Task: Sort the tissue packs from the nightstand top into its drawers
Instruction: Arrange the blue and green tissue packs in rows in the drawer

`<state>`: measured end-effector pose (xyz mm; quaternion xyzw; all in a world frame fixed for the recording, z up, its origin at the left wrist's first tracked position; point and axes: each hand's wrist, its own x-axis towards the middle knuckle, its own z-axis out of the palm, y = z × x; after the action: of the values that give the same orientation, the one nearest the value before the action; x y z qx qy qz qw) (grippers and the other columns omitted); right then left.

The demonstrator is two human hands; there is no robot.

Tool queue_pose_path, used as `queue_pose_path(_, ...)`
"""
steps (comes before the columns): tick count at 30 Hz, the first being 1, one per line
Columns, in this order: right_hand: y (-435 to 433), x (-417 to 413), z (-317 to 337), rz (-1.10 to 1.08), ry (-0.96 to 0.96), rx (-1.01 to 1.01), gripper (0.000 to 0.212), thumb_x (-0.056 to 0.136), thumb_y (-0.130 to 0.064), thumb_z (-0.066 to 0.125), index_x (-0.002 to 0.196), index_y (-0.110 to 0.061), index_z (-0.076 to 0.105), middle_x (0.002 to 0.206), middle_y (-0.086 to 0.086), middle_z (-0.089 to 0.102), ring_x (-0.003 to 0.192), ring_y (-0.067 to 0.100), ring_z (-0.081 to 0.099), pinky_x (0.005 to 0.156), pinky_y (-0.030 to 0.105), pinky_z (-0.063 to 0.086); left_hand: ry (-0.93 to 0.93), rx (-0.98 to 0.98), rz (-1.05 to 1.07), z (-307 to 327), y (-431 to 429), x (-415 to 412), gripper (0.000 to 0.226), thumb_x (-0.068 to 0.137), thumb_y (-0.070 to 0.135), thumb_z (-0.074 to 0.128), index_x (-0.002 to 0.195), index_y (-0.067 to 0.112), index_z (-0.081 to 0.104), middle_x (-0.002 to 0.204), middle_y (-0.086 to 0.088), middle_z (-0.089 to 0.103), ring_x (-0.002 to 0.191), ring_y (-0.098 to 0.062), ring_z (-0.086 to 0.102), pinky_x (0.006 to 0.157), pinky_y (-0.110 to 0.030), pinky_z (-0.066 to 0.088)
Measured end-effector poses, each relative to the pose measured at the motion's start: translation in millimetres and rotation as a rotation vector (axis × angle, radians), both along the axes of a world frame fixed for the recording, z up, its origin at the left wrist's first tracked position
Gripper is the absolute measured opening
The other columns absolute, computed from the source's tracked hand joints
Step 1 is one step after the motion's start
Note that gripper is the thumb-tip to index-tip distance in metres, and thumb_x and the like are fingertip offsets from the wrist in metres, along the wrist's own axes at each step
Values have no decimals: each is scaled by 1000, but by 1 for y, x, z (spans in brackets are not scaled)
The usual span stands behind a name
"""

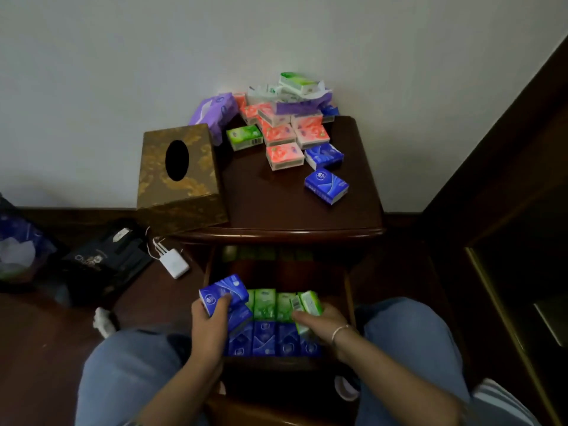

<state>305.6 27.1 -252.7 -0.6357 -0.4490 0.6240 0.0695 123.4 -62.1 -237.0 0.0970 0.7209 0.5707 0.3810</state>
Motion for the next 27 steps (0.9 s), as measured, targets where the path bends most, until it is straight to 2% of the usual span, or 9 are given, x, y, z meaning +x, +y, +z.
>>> queue_pose_path(2,11,-17,-25,20,-169,69,61,73,-40,75,120,-9,53,105,11,64,87,22,66,67,26,53,-33,-16,22,-13,7,-3,19,92,24,61,106,17,49,102,-13,64,87,-28,66,80,-46,55)
queue_pose_path(3,17,-25,-37,66,-269,106,68,73,-45,73,125,-7,49,116,13,61,101,27,62,79,30,50,-24,-25,27,-18,9,-5,18,91,26,61,104,19,50,102,-13,64,88,-27,66,78,-45,55)
queue_pose_path(5,25,-37,-55,119,-392,159,75,76,-49,69,129,-4,42,126,16,56,113,32,56,87,33,46,-12,-30,40,-26,13,-10,17,90,28,63,100,23,51,102,-11,65,88,-25,66,76,-43,55)
queue_pose_path(10,34,-63,-84,61,-444,228,75,77,-49,68,127,-1,39,126,19,55,113,34,55,88,36,46,-13,-31,60,-35,15,-24,21,89,29,64,104,21,52,100,-7,65,86,-21,66,70,-37,53)
queue_pose_path(13,36,-66,-91,89,-455,246,75,76,-50,69,126,-1,42,127,19,52,116,34,52,89,34,44,-51,-36,52,-37,14,-24,17,90,30,63,102,25,52,99,-7,66,86,-24,68,72,-42,56)
queue_pose_path(19,51,-54,-91,-72,-346,211,44,74,-26,71,109,-6,54,108,17,64,97,32,61,74,30,47,-93,-30,22,-33,19,-21,13,89,32,63,94,32,51,95,-5,68,81,-25,70,65,-40,58)
queue_pose_path(24,45,-61,-93,51,-334,223,43,72,-19,71,110,-5,55,108,16,64,98,32,62,79,34,52,-99,-28,8,-32,18,-22,15,89,34,63,95,33,50,95,-5,68,80,-25,71,62,-39,58)
queue_pose_path(27,44,-59,-95,73,-320,194,46,72,-21,72,112,-6,55,109,15,64,98,30,62,79,33,51,-114,-27,9,-32,19,-22,15,89,32,63,95,33,49,98,-7,68,84,-27,70,70,-45,59)
